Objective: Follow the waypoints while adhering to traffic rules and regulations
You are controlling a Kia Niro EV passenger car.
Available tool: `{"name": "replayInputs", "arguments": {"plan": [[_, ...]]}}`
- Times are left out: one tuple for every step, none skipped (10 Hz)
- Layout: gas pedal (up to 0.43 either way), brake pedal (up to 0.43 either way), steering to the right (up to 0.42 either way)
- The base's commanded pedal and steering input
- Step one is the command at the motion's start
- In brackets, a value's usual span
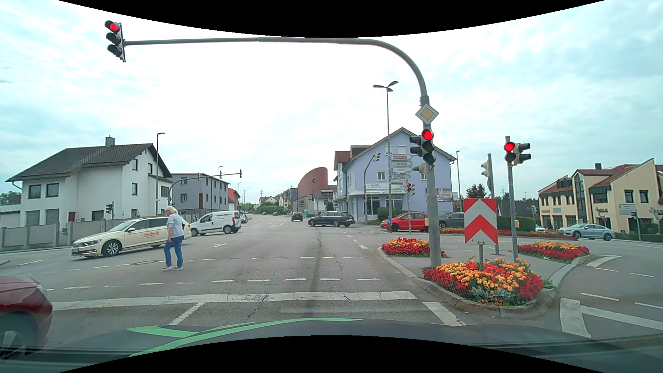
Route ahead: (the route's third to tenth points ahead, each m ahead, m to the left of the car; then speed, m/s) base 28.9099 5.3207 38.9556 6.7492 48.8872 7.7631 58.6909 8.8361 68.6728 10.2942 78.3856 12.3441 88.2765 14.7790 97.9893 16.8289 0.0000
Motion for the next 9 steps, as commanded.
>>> {"name": "replayInputs", "arguments": {"plan": [[0.000, 0.262, 0.004], [0.000, 0.262, 0.004], [0.000, 0.262, 0.005], [0.000, 0.262, 0.005], [0.000, 0.262, 0.004], [0.000, 0.268, 0.005], [0.000, 0.262, 0.005], [0.000, 0.268, 0.005], [0.000, 0.268, 0.005]]}}
